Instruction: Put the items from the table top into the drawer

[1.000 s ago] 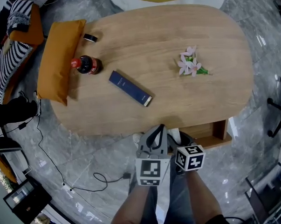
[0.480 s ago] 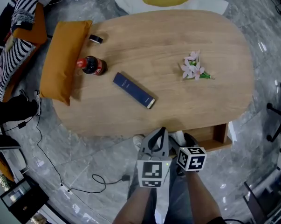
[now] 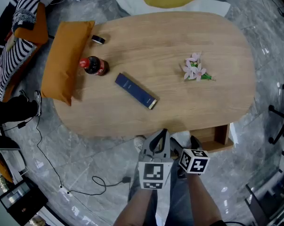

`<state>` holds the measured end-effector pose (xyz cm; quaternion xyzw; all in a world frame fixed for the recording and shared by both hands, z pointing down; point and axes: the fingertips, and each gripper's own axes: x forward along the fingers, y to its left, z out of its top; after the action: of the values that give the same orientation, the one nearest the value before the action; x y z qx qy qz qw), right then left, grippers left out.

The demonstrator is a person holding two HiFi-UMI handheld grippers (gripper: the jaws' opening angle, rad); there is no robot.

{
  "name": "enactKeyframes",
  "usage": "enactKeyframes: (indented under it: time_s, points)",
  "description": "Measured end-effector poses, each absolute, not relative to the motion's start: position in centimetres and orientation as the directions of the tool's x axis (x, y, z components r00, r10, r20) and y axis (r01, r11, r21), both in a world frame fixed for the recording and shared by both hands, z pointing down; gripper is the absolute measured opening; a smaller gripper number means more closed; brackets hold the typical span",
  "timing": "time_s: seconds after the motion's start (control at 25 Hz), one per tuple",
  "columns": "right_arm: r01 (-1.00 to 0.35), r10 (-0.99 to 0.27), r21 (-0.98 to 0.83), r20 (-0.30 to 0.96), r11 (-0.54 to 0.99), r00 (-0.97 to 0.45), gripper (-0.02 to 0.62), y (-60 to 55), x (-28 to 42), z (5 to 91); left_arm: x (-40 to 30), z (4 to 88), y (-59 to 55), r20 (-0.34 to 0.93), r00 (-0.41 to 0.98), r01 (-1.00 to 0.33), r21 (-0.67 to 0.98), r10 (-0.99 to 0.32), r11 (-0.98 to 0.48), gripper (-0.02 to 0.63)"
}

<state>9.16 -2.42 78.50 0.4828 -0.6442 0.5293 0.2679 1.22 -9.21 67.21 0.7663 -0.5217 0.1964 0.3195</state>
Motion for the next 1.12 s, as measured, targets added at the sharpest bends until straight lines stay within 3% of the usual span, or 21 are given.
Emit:
enactKeyframes:
  time_s: [1.12]
  points:
    - [-0.87,-0.551,-0.448,0.682,0.205,-0.481,0.448,-8.9,7.6,64.6,0.7,61.2,-11.0,0.559,0.386,-0.921,0.283,-0.734,-0.268,0.012]
